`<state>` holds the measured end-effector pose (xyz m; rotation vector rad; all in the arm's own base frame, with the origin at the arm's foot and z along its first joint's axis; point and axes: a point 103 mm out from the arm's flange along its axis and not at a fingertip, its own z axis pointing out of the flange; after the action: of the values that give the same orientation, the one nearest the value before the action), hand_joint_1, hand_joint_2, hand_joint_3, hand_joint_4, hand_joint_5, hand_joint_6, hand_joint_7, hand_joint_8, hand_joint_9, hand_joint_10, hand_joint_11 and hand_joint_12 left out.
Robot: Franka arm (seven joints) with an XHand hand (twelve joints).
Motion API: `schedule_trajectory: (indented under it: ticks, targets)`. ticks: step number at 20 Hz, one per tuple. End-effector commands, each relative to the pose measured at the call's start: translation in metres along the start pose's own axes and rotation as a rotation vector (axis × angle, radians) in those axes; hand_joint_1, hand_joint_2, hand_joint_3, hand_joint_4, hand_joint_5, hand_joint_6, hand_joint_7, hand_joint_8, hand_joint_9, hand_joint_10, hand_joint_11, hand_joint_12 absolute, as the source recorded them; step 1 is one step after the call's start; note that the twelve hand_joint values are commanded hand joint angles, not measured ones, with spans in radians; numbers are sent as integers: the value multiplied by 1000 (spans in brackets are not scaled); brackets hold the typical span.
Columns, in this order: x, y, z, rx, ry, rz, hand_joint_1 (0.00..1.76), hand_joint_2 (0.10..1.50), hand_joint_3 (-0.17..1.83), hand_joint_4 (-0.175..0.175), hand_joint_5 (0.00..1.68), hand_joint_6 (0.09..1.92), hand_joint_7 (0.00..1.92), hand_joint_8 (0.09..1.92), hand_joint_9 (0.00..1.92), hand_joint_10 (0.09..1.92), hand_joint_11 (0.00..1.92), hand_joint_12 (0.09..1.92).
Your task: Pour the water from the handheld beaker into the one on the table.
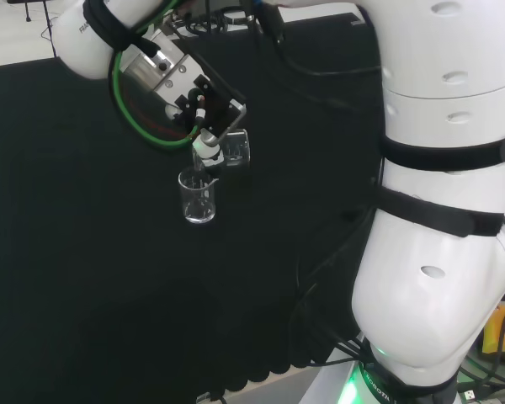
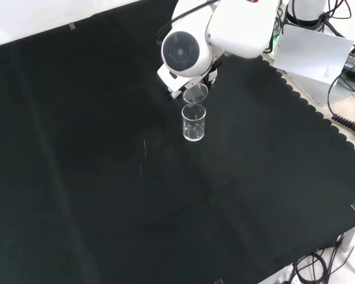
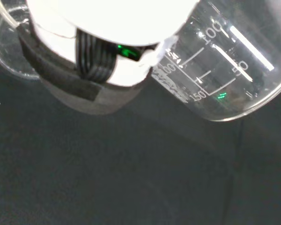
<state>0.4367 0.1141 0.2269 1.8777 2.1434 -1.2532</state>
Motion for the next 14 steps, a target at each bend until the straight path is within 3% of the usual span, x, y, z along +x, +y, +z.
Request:
schedule_trajectory:
  ticks: [1,9,14]
  targets:
    - [-10,-4,1,-83,87,-29,1295,596,902,-175,1106,1041,1167,1029,1540,939,1110,914]
    - [-33,0,15,-211,316,-103,1295,598,899,-175,1104,1042,1165,1031,1538,937,1106,913]
    - [-40,6,23,-276,400,-124,1294,602,893,-175,1102,1043,1162,1031,1534,935,1100,909]
